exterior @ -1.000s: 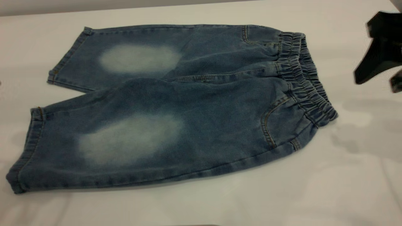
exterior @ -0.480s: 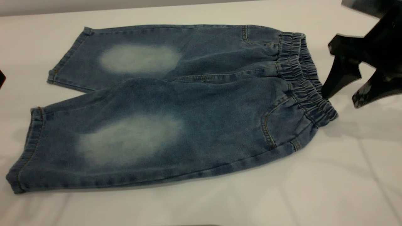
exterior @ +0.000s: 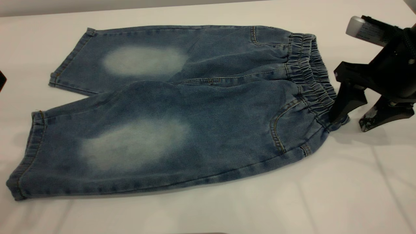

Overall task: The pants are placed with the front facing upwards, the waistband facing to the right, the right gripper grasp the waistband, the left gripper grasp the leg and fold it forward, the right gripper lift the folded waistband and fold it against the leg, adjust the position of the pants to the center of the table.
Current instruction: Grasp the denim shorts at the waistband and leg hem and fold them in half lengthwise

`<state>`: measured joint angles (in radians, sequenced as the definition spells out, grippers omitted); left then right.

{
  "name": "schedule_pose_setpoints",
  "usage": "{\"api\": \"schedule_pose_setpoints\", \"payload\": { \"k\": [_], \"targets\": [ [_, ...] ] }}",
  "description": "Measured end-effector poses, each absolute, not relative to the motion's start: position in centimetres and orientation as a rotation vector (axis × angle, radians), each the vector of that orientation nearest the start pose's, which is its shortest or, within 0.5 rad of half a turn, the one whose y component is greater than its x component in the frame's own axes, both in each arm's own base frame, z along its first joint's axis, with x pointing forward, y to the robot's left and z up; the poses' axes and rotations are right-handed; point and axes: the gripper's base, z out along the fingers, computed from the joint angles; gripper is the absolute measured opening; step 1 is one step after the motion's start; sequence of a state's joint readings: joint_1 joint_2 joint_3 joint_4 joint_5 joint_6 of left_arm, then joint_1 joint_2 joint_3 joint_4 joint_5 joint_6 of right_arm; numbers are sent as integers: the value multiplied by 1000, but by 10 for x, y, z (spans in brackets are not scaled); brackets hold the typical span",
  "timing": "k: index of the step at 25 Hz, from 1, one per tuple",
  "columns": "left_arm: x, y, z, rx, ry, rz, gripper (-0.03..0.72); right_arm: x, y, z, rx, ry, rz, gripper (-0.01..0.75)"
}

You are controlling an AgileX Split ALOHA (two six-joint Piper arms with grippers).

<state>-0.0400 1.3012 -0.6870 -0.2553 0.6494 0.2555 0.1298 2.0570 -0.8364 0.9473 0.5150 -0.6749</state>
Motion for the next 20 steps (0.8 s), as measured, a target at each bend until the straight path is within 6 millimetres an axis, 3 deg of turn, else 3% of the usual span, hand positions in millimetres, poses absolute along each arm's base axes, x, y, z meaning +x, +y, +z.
{"api": "schedule_pose_setpoints", "payload": {
  "k": [20],
  "targets": [
    [225, -23, 216, 167, 2718, -206, 463, 297, 83, 51, -16, 2955, 789, 440]
  ]
}}
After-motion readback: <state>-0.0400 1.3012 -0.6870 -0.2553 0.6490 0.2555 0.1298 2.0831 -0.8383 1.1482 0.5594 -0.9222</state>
